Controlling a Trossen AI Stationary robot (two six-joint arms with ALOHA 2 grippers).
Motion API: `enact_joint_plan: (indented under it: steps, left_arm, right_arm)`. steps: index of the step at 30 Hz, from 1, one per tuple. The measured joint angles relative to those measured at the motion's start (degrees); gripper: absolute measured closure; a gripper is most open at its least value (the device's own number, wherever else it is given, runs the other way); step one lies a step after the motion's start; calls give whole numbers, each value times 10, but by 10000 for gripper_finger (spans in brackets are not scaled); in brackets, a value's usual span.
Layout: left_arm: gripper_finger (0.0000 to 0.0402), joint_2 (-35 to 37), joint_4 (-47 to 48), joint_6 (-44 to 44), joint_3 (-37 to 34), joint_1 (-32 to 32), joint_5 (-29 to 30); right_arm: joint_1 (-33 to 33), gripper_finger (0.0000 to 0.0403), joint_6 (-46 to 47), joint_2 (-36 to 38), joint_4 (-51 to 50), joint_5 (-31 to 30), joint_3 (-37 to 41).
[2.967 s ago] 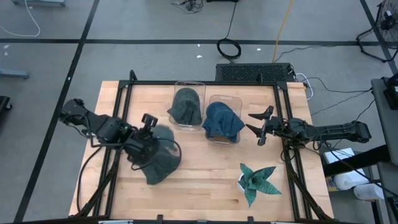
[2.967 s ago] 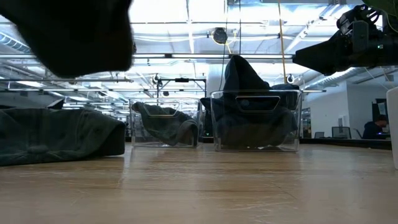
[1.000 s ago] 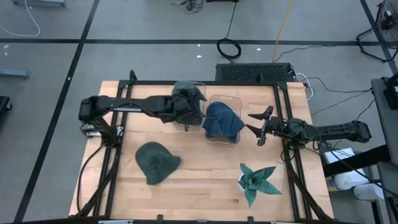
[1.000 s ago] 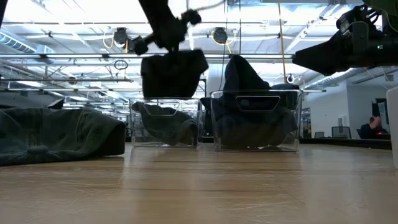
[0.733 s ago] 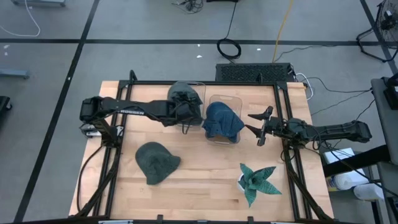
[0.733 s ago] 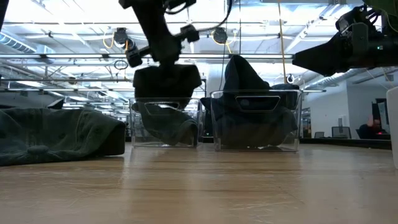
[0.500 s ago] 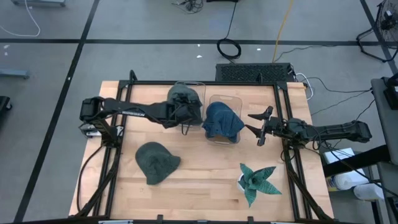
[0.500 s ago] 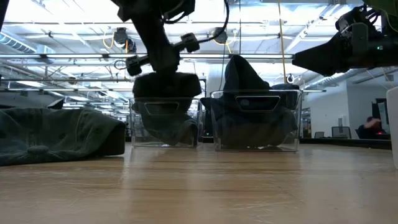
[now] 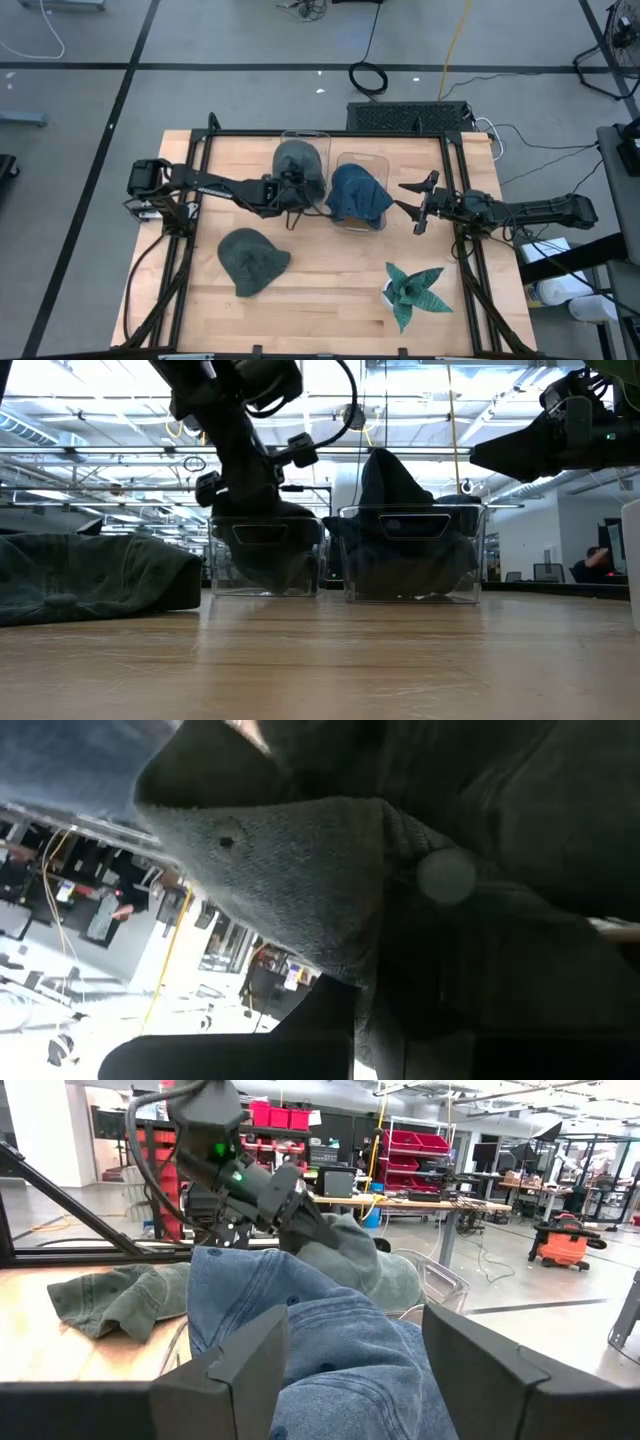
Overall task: Pick & Place hat
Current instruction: Put the black cap into the left transparent bin
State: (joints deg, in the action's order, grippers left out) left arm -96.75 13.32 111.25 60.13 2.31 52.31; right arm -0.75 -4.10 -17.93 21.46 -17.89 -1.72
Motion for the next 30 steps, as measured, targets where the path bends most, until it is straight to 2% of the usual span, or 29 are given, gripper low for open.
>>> enact_joint_plan:
  steps: [10,15,30]
  left_arm:
    - [397,0,-5,-18,-32,5,-40]
    - [395,0,-24,-16,-35,5,-36]
    - [283,0,-28,-10,-34,5,-42]
  right_arm:
    - [0,181,0,0,1,0,0]
    - [0,181,0,0,1,0,0]
    - [0,181,0,0,1,0,0]
